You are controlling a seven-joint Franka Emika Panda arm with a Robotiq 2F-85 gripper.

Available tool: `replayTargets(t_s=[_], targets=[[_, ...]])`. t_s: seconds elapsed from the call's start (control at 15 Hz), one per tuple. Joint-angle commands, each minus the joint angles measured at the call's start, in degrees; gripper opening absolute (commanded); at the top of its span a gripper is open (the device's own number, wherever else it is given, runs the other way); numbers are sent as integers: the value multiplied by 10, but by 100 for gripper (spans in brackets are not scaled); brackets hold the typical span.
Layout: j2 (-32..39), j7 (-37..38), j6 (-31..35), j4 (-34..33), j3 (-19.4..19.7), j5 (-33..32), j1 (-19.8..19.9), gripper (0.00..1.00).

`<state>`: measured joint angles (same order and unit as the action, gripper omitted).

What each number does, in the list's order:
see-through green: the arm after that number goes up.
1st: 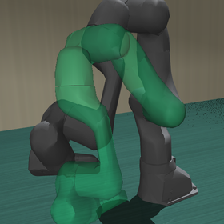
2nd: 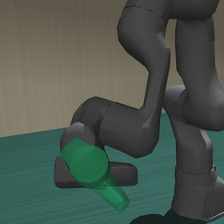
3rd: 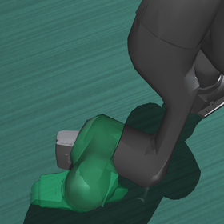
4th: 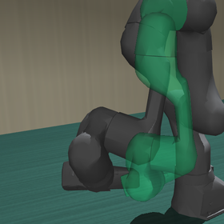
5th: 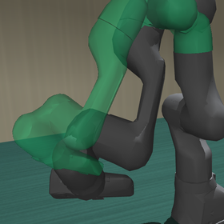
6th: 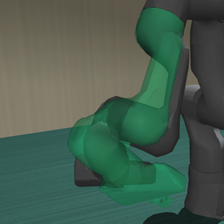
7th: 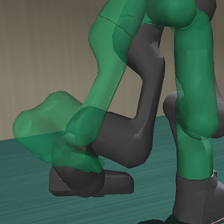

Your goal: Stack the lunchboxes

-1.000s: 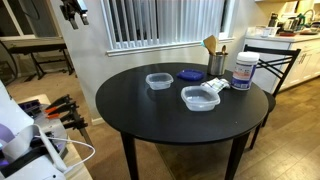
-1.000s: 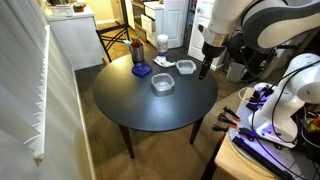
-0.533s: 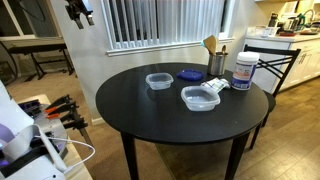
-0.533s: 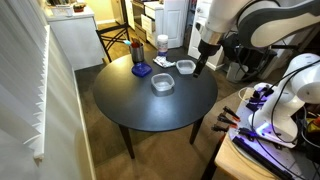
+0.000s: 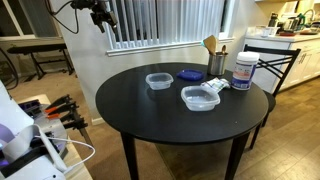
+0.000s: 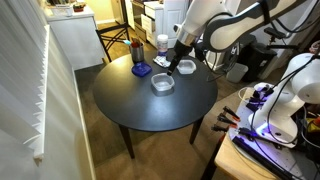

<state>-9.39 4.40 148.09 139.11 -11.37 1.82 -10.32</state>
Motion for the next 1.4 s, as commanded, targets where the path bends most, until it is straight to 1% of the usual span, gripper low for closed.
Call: replayTargets(t_s=[0.0,0.33,0.47,0.6,0.87,1.0,1.13,1.2,1.33], targets=[[90,-51,5,-72,14,48,-8,100],[183,-55,2,-129,20,92,11,100],[215,-52,-3,-146,20,94,18,100],[239,-43,-8,-160,21,81,21,100],[265,-40,-11,-178,23,77,26,100],[267,-37,-14,-179,26,73,27,100],[251,-35,-27,-173,26,65,23,100],[267,-29,-7,-177,27,69,22,100],[265,-29,-12,-178,26,68,22,100]])
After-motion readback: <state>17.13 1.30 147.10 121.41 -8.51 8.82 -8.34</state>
